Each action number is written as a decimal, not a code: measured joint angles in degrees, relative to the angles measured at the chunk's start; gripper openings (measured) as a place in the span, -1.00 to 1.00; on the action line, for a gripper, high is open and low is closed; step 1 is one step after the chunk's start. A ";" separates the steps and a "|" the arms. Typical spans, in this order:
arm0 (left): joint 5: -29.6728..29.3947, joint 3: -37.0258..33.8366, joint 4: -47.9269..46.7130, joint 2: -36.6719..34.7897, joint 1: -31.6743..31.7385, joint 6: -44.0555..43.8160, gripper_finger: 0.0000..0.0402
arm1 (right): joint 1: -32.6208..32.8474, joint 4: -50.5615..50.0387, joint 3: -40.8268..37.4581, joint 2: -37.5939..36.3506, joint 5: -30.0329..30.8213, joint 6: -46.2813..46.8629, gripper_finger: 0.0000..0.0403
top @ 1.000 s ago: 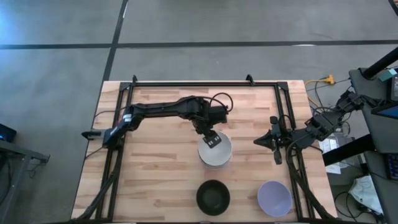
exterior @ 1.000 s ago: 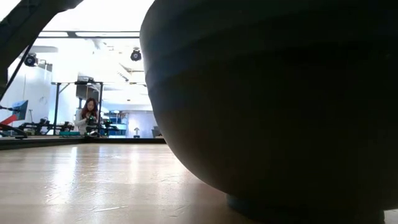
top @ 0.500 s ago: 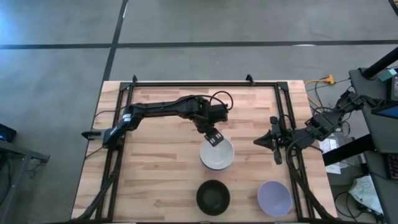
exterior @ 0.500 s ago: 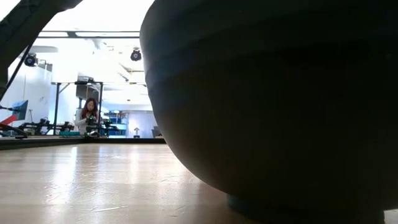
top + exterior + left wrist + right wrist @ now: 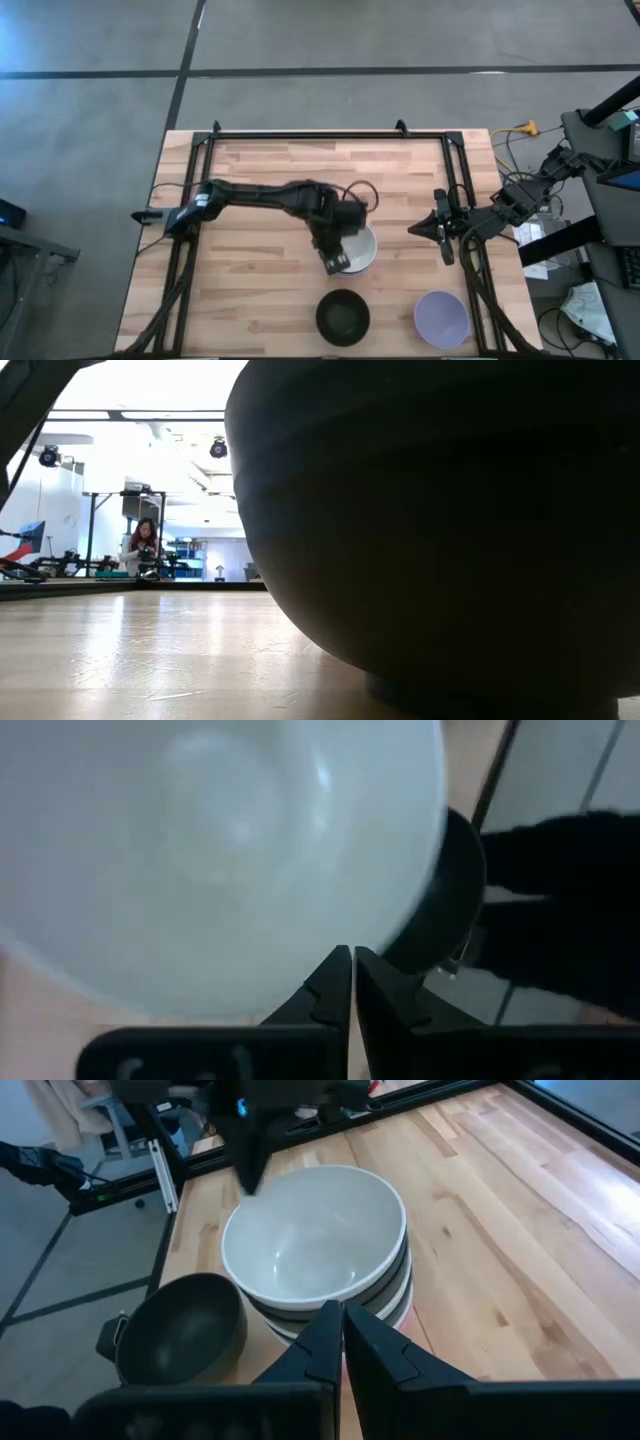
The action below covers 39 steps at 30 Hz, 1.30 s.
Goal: Nest bowls inside each other
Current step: Stack the white bowl on top of the black bowl, then stack the purple bowl on top of the white bowl
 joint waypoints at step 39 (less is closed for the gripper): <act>-10.05 -4.21 -9.99 -9.64 -2.29 7.16 -1.00 | 0.00 -0.51 -0.42 4.66 -17.64 8.96 -0.96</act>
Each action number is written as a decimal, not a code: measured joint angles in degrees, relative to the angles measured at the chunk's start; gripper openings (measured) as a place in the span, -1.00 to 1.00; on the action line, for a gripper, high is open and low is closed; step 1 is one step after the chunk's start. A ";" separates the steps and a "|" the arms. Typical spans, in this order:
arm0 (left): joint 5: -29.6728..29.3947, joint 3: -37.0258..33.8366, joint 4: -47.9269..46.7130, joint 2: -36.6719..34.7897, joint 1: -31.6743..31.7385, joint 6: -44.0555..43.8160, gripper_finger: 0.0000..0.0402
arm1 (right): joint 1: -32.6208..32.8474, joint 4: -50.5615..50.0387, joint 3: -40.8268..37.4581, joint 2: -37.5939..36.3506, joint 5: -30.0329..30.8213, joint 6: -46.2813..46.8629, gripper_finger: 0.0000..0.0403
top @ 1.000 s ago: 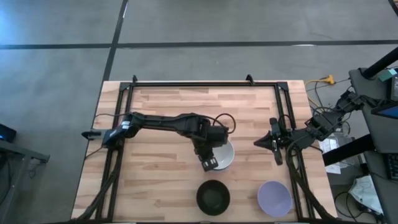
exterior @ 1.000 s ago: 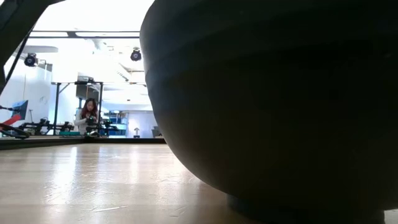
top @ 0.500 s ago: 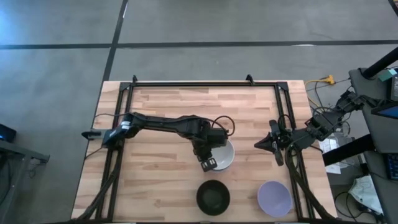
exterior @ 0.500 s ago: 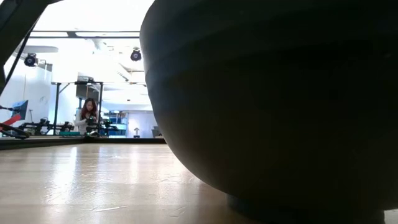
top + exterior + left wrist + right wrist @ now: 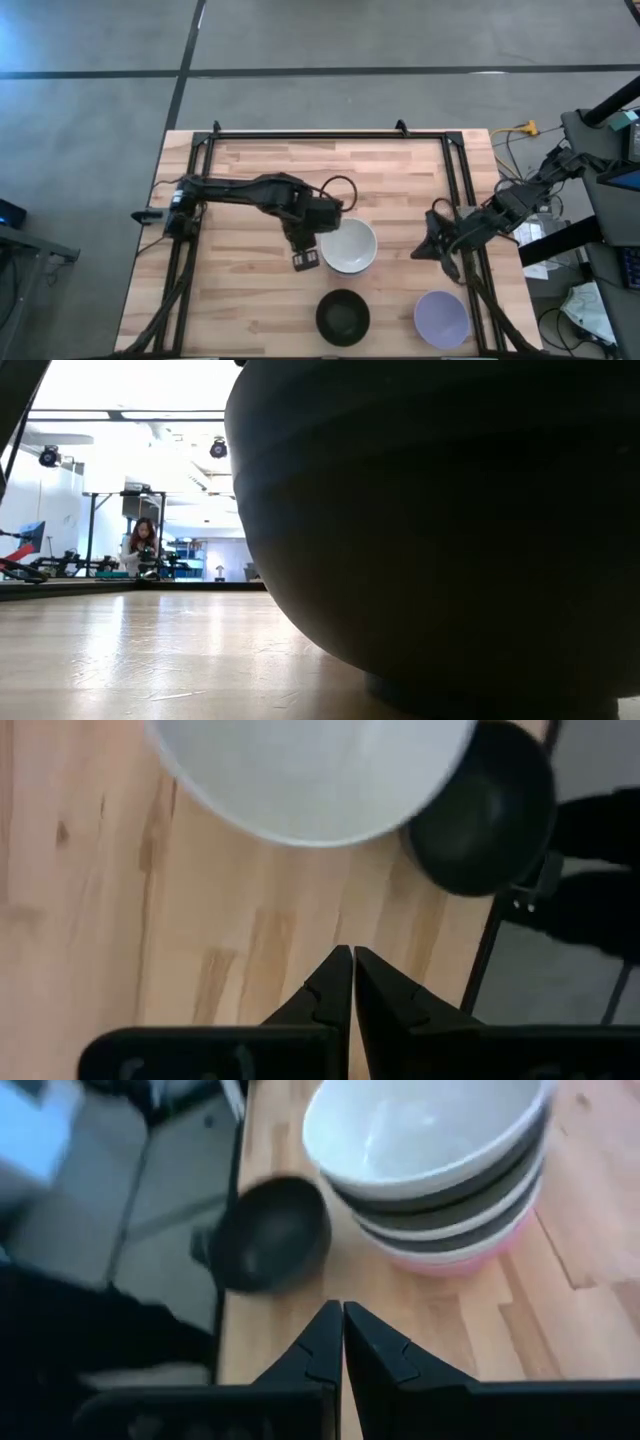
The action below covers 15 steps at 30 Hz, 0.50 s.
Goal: Nest bowls inside each other
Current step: Stack the purple bowl on top of the white bowl
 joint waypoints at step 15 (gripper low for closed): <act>-4.96 -27.55 9.68 -21.81 -6.99 7.41 -1.00 | -0.02 -1.95 0.02 15.81 -15.28 -9.34 -0.28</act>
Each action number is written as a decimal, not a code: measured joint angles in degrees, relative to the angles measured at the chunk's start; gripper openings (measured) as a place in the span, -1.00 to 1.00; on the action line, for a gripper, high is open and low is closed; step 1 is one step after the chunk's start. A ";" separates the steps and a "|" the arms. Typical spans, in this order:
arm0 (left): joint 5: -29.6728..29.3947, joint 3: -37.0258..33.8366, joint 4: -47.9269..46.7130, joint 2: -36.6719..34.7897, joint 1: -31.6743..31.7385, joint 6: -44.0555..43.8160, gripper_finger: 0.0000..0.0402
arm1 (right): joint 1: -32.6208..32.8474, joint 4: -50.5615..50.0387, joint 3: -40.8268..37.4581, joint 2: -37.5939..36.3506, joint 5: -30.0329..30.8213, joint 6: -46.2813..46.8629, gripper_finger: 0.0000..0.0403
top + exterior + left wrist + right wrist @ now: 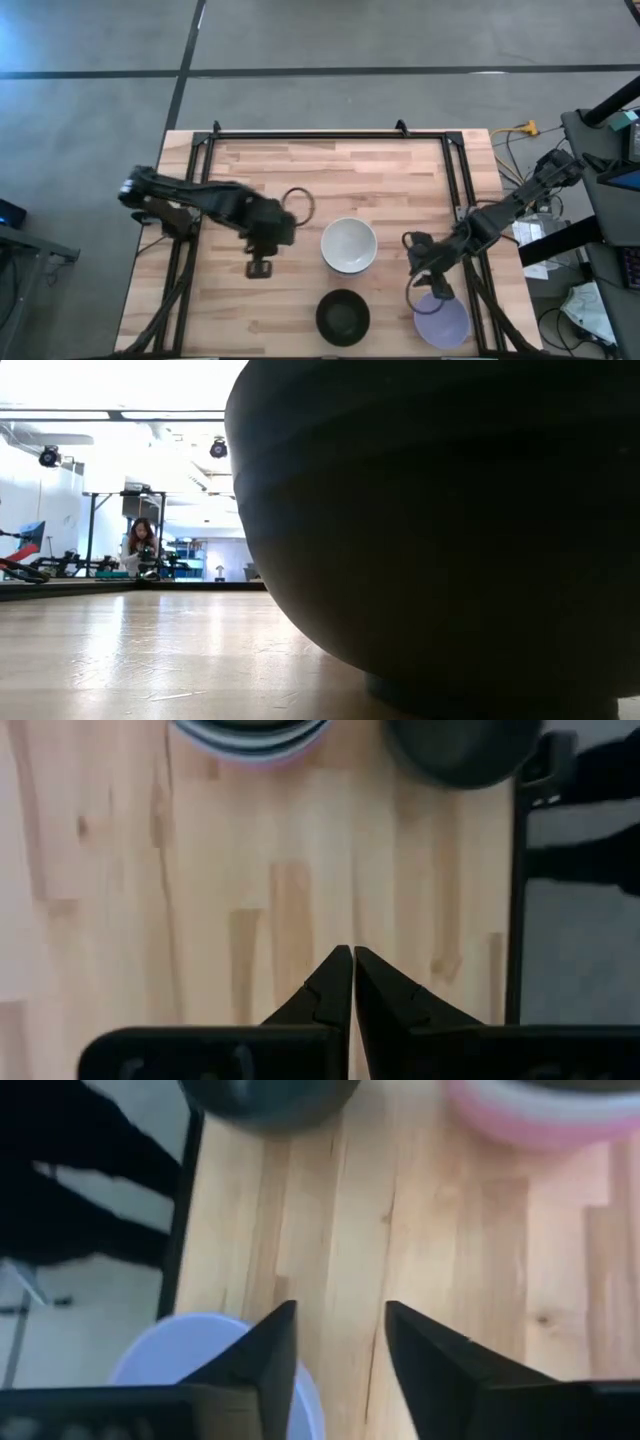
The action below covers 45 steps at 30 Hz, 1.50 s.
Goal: Nest bowls inside each other
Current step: Stack the purple bowl on top of the white bowl
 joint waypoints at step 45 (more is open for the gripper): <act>-0.71 -54.23 49.84 -35.26 -6.12 -20.52 -1.00 | 6.33 -5.50 0.04 10.80 -9.87 1.60 -0.94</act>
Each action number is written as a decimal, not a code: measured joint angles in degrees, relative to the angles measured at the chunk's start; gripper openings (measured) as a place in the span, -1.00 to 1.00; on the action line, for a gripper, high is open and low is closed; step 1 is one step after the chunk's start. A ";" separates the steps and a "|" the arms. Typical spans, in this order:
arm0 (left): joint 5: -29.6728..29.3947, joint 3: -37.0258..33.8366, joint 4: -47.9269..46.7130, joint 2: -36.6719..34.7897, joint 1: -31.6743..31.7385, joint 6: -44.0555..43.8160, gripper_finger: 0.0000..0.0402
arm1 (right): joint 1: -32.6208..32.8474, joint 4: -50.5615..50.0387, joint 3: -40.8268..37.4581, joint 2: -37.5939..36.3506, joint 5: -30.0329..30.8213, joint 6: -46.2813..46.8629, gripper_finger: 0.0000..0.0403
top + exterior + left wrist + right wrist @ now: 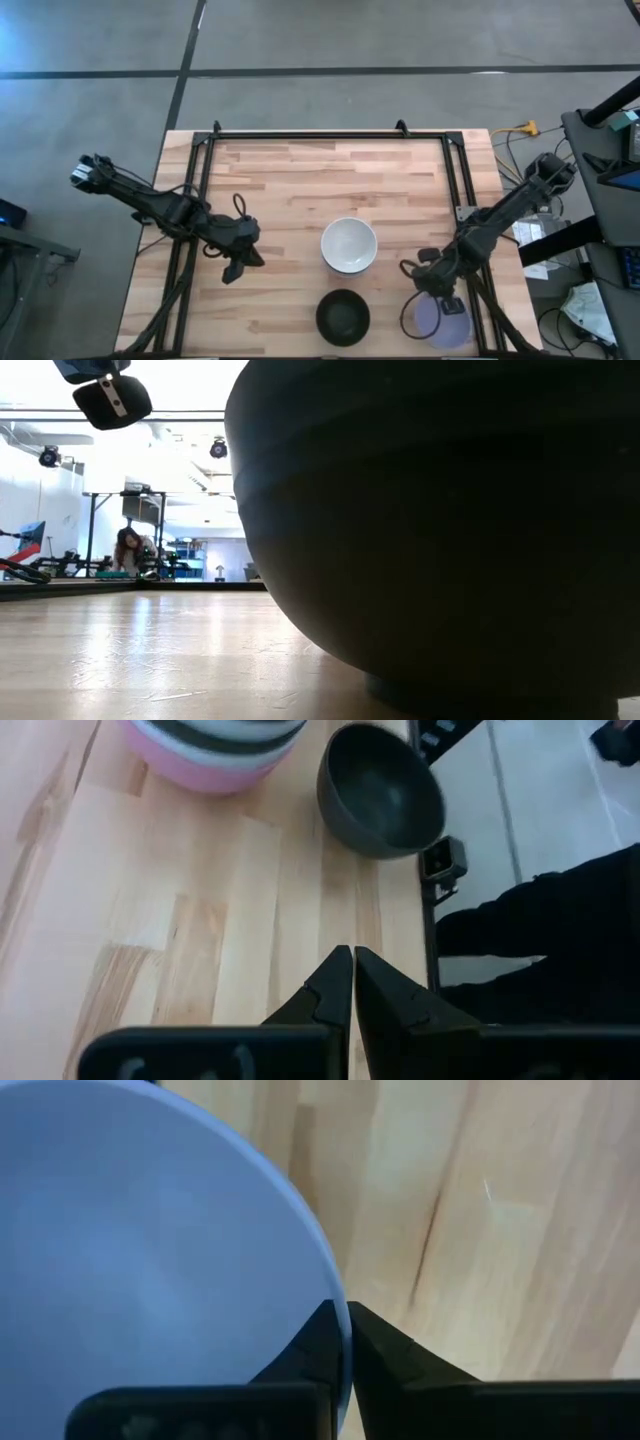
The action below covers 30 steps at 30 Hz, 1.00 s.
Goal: Nest bowls inside each other
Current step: Stack the purple bowl on top of the white bowl
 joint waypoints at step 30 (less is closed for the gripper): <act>-1.57 -0.17 6.21 -0.04 0.09 -0.03 -1.00 | -33.80 -22.34 50.83 11.23 17.28 9.88 -0.94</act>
